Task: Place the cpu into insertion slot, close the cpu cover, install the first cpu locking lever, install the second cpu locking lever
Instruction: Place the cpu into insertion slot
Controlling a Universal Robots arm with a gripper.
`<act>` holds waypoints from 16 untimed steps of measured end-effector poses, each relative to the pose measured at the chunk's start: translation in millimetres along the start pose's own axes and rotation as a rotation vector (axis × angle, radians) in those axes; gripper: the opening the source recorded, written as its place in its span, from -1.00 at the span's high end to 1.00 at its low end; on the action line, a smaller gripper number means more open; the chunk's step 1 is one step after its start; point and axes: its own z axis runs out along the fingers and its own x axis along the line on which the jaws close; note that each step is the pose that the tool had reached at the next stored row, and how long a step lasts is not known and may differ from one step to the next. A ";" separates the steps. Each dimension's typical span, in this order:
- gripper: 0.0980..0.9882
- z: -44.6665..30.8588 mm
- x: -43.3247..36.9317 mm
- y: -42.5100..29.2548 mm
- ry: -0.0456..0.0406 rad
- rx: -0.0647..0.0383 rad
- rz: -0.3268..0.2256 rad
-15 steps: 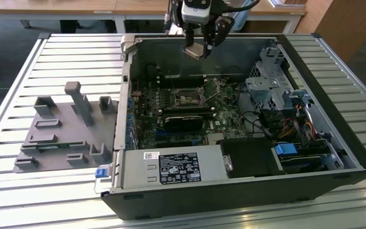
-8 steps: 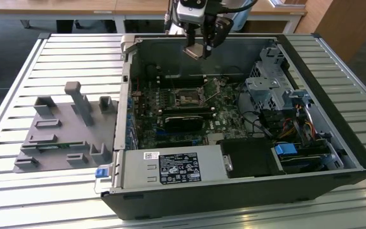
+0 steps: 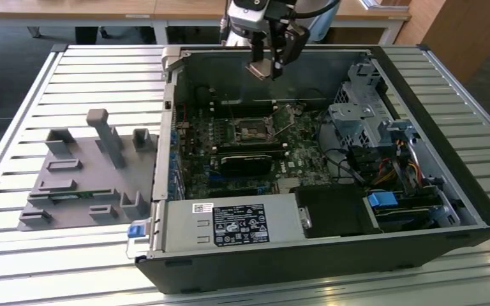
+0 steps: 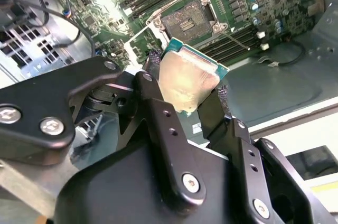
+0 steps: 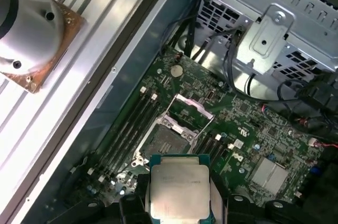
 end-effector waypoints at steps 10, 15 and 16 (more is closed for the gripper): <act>0.01 0.9 0.0 -0.1 -0.0121 -0.002 0.156; 0.01 1.4 0.0 -0.1 -0.0180 -0.003 0.233; 0.01 1.5 0.0 -0.1 -0.0192 -0.003 0.248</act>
